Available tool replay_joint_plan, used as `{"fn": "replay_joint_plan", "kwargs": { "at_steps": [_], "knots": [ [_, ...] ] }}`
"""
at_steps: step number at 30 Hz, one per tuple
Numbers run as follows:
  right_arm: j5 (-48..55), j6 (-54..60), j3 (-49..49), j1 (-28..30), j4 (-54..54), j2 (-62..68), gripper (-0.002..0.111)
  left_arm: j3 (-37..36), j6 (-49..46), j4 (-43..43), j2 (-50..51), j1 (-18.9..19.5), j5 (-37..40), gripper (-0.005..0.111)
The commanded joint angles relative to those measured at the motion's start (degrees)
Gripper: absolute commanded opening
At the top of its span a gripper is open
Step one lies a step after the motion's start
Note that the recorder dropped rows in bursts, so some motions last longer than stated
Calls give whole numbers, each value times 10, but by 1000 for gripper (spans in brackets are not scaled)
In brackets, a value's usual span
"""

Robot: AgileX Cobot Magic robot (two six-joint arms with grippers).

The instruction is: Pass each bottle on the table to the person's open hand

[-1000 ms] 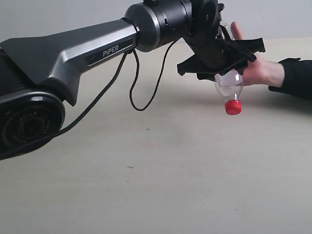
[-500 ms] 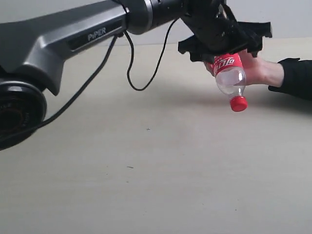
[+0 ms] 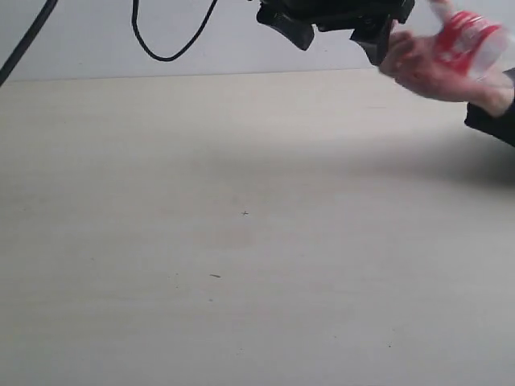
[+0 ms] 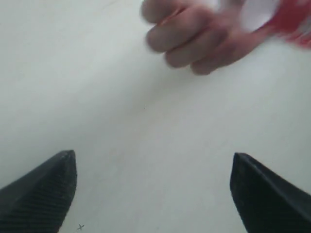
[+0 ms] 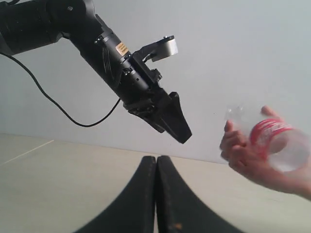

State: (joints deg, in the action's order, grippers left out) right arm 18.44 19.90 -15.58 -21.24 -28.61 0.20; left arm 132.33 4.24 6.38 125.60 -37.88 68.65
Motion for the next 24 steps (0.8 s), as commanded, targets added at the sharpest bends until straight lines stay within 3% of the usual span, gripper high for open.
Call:
{"fn": "replay_joint_plan", "kwargs": {
  "at_steps": [1,4,6,9,10,14,18,24],
  "knots": [
    [-2,4,3,-1,2,-2,0,4,-32,-2,-8,2,13,79],
    [-2,4,3,-1,2,-2,0,4,-57,-2,-11,2,13,63],
    [-2,4,3,-1,2,-2,0,4,-57,-2,-14,6,13,44],
    [-2,4,3,-1,2,-2,0,4,-51,-1,-18,16,13,7],
    [-2,4,3,-1,1,-2,0,4,-46,-1,-19,20,13,1],
    [-2,4,3,-1,1,-2,0,2,4,8,-33,54,13,1],
    [1,4,3,-1,1,-2,0,-5,4,24,-63,62,13,1],
    [12,4,3,-1,1,-2,0,-87,16,-2,-142,66,13,1]
  ]
}}
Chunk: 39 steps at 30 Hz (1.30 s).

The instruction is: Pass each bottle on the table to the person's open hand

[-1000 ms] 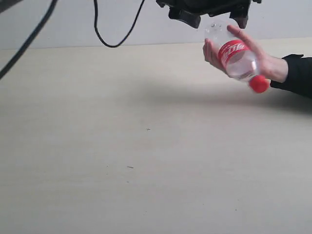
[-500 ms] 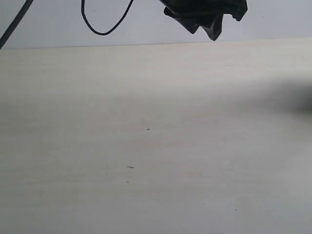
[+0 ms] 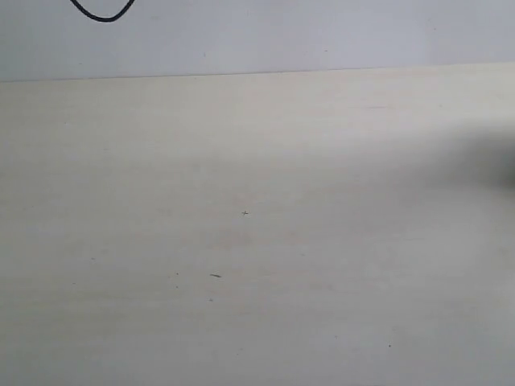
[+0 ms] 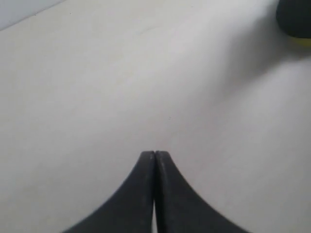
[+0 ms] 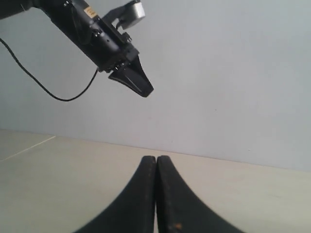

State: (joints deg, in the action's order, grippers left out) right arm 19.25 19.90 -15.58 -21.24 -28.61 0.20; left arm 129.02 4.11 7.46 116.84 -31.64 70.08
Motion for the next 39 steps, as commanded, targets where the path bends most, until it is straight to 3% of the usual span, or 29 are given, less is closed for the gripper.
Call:
{"fn": "replay_joint_plan", "kwargs": {
  "at_steps": [1,6,13,18,23,28,39],
  "knots": [
    [4,4,3,-1,2,-2,0,-80,23,-28,-72,6,-1,1],
    [4,4,3,-1,3,-2,0,-270,52,-85,-192,12,-83,1],
    [4,4,3,-1,3,-2,0,-660,68,-67,-440,12,-353,0],
    [4,4,3,-1,2,-2,0,-841,79,-67,-607,12,-415,0],
    [4,4,3,-1,2,-2,0,-911,79,-67,-731,12,-371,0],
    [4,4,3,-1,2,-2,0,-921,79,-67,-805,12,-322,0],
    [4,4,3,-1,2,-2,0,-921,66,-89,-849,12,-339,0]
  ]
}}
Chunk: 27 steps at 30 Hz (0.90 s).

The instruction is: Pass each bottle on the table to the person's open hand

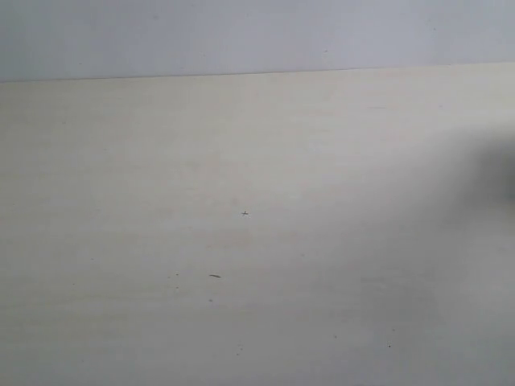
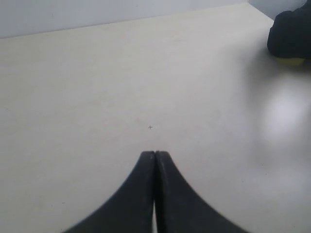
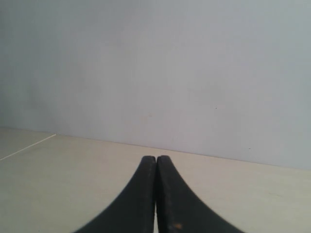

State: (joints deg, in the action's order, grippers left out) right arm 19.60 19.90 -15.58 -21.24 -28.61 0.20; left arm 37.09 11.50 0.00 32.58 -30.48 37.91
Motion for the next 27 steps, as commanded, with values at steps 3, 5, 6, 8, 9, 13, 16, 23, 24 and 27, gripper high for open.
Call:
{"fn": "replay_joint_plan", "kwargs": {
  "at_steps": [3,5,6,8,9,13,16,23,24,27],
  "knots": [
    [0,4,3,-1,2,-2,0,-2,-8,-16,-7,0,-16,0],
    [0,4,3,-1,2,-2,0,-2,-8,-16,-7,0,-8,0],
    [0,4,3,-1,2,-2,0,-4,-5,-12,-11,1,1,0],
    [0,4,3,-1,2,-2,0,-14,5,8,-33,11,14,0],
    [0,4,3,-1,2,-2,0,-27,7,19,-53,20,13,0],
    [0,4,3,-1,2,-2,0,-111,-9,9,-165,57,-52,0],
    [0,4,3,-1,2,-2,0,-173,-65,-33,-230,75,-123,0],
    [0,4,3,-1,2,-2,0,-295,-100,-124,-326,106,-223,0],
    [0,4,3,-1,2,-2,0,-305,-98,-127,-326,112,-223,0],
    [2,4,3,-1,2,-2,0,-327,-70,-129,-326,133,-231,0]
  ]
}}
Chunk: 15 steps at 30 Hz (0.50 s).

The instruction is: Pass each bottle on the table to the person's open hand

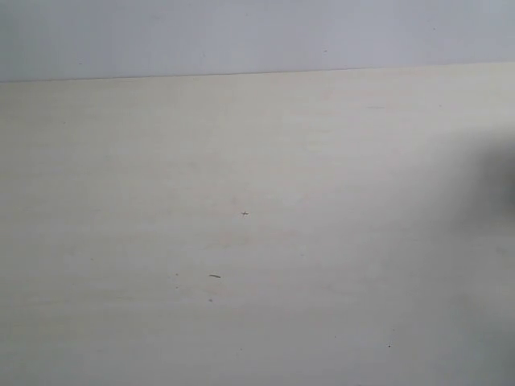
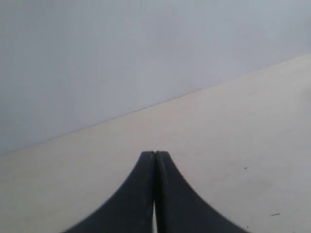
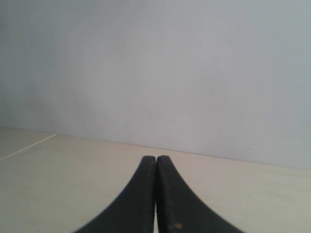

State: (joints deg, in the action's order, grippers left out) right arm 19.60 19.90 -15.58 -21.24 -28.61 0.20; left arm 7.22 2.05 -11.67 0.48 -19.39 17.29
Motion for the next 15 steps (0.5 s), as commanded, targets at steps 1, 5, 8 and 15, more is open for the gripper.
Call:
{"fn": "replay_joint_plan", "kwargs": {
  "at_steps": [1,5,8,15],
  "knots": [
    [2,4,3,-1,2,-2,0,-33,40,-12,-5,31,-25,0],
    [2,4,3,-1,2,-2,0,-57,96,-12,-5,78,-57,0],
    [2,4,3,-1,2,-2,0,-72,142,-12,-5,138,-93,0],
    [2,4,3,-1,1,-2,0,-72,182,-12,-5,189,-69,0]
  ]
}}
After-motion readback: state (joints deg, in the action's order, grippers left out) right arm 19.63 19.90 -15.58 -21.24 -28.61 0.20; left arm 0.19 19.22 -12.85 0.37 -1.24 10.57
